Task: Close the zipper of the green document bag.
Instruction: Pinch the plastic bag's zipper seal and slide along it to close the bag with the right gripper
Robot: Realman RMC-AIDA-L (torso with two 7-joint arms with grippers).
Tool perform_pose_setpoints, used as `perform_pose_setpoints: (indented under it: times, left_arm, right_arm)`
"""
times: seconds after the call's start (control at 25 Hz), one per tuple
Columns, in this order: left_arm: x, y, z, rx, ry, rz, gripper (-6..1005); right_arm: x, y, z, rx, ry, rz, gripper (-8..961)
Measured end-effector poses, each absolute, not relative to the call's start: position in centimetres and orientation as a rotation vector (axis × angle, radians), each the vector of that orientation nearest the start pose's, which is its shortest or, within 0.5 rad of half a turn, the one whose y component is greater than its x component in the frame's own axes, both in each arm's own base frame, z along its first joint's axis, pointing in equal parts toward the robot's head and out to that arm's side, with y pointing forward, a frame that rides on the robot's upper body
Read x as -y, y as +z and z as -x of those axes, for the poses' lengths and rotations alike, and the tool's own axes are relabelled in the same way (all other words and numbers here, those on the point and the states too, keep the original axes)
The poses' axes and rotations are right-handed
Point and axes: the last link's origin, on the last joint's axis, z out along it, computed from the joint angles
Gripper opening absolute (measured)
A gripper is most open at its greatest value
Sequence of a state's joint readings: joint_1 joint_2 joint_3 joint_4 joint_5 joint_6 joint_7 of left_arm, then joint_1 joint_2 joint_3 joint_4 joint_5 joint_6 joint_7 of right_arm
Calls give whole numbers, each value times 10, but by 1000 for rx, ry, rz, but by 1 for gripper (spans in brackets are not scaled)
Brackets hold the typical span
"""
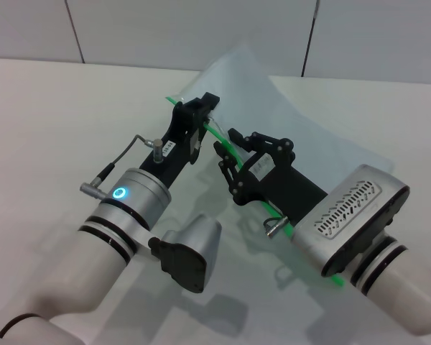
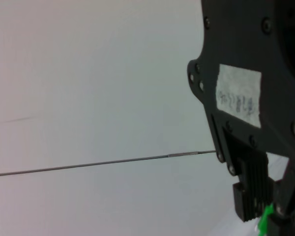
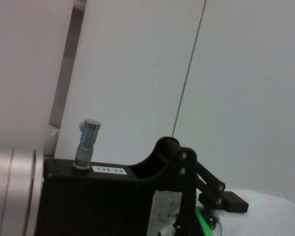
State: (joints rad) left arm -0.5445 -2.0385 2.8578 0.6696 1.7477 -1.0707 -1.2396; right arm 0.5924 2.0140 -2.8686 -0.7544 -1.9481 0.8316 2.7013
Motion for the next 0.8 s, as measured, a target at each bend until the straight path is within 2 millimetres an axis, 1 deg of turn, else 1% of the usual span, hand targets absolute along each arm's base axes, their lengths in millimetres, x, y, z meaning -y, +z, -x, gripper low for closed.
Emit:
perform_pose_setpoints:
  times: [0.52,0.72,0.8]
  left_arm:
    - [-325,-99,206,-1014,305,1548,83]
    - [-325,-99,206,-1014,306,1551,84]
    - [-325,-99,206,-1015,306,1552,85]
  right_arm:
    - [-312,-138,-178,-138,645,2209,170]
    - [-311,-137,-178,-130,655,2201,117]
    - [-311,-136,-178,-129,659,2195,118]
